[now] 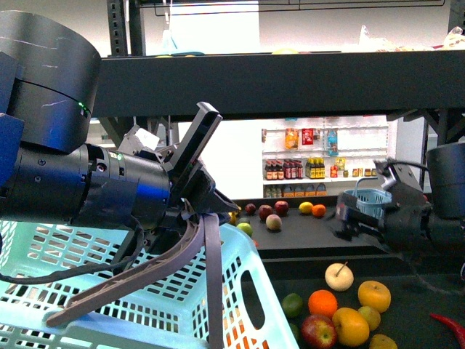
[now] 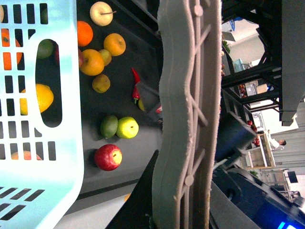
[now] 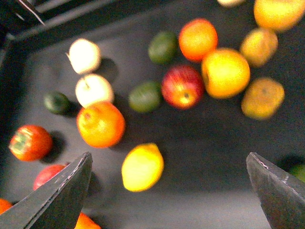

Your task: Pick lemon from shelf

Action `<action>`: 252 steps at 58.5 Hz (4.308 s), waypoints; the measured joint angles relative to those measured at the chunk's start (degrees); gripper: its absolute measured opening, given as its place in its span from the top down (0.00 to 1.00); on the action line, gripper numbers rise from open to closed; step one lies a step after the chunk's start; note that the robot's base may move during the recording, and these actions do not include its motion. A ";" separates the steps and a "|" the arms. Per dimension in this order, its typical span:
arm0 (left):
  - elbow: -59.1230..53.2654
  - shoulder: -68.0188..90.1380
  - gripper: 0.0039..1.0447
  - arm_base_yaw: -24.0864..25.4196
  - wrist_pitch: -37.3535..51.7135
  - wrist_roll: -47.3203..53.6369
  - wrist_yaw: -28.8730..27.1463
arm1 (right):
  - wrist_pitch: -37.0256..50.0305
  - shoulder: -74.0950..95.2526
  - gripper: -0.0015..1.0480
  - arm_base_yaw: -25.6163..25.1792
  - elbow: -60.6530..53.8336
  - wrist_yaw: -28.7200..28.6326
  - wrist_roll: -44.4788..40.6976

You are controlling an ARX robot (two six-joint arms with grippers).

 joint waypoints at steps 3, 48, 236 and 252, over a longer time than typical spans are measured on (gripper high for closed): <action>0.00 0.00 0.90 0.00 0.00 -0.02 0.00 | -1.86 2.67 0.07 0.15 0.37 1.03 0.04; 0.00 0.00 0.90 0.00 0.00 -0.04 0.04 | -27.47 30.56 0.07 11.89 32.54 19.12 11.52; 0.00 0.00 0.90 -0.11 0.02 -0.48 0.85 | 4.42 -14.99 0.07 21.00 -10.40 -2.86 12.57; -0.02 0.31 0.90 -0.09 0.26 -0.90 -0.15 | 7.67 -30.93 0.07 13.99 -19.19 5.35 6.62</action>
